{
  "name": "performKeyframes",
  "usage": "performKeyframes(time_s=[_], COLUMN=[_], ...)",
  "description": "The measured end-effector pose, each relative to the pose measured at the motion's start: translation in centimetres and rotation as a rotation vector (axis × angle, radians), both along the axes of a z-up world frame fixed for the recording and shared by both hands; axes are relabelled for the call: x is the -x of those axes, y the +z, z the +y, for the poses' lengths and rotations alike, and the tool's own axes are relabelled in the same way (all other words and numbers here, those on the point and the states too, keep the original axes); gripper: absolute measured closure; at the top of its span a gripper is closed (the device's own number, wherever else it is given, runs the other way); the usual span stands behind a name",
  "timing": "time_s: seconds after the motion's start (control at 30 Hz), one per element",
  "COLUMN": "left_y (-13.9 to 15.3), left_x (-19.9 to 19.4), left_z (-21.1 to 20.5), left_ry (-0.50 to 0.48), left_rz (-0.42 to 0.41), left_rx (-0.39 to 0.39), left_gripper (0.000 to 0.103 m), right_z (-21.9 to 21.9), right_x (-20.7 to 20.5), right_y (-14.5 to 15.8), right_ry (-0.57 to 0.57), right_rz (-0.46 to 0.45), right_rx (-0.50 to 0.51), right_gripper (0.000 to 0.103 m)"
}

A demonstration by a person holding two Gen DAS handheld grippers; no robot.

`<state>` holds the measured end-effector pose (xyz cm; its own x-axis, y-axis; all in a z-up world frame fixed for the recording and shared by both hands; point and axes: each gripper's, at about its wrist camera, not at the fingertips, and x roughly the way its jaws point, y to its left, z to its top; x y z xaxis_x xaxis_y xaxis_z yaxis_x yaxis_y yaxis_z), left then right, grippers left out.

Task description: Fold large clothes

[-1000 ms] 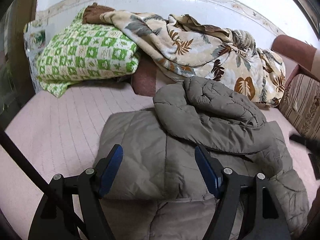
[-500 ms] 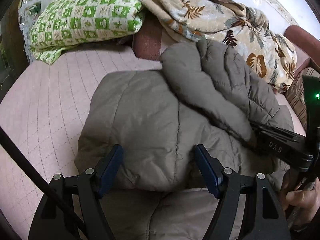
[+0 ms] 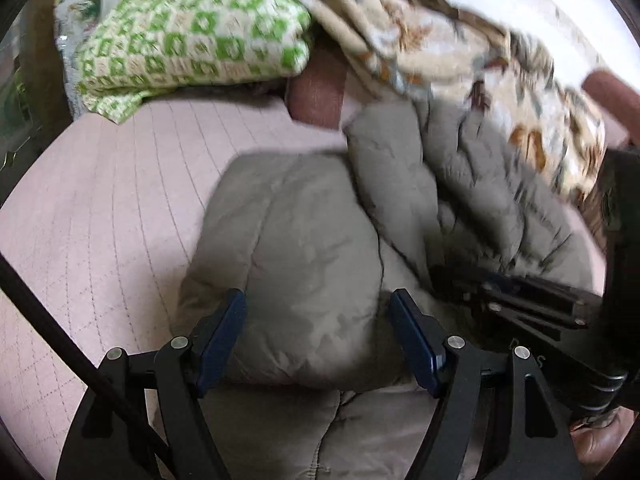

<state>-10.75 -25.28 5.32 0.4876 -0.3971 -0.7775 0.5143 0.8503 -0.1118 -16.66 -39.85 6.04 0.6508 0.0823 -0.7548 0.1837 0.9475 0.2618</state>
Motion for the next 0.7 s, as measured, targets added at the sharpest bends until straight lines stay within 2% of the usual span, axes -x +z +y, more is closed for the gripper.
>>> performKeyframes(time_s=[0.1, 0.17, 0.23, 0.3, 0.43, 0.57, 0.63, 0.7], left_y=[0.2, 0.7, 1.2, 1.3, 0.8, -0.4, -0.5, 0.3], left_x=[0.4, 0.5, 0.5, 0.5, 0.6, 0.7, 0.9, 1.2], left_z=[-0.2, 0.2, 0.6, 0.8, 0.4, -0.6, -0.6, -0.3], left_ry=[-0.010, -0.007, 0.003, 0.009, 0.003, -0.010, -0.009, -0.011], left_rz=[-0.021, -0.026, -0.036, -0.040, -0.030, -0.024, -0.029, -0.034], left_rx=[0.002, 0.033, 0.057, 0.063, 0.040, -0.028, -0.040, -0.021], left_gripper=[0.029, 0.029, 0.029, 0.029, 0.029, 0.029, 0.028, 0.028], right_z=[-0.9, -2.1, -3.6, -5.2, -7.3, -8.3, -8.5, -8.5], right_x=[0.7, 2.3, 4.5, 6.3, 8.0, 7.1, 7.2, 7.8], right_y=[1.4, 3.6, 5.9, 7.0, 5.6, 0.4, -0.2, 0.9], right_ry=[-0.003, -0.020, -0.076, -0.150, -0.243, -0.255, -0.259, -0.261], right_rz=[-0.023, -0.096, -0.154, -0.166, -0.103, 0.013, 0.013, -0.004], right_rx=[-0.045, -0.075, -0.033, 0.032, 0.097, 0.026, 0.007, 0.002], right_gripper=[0.081, 0.081, 0.078, 0.072, 0.072, 0.072, 0.072, 0.072])
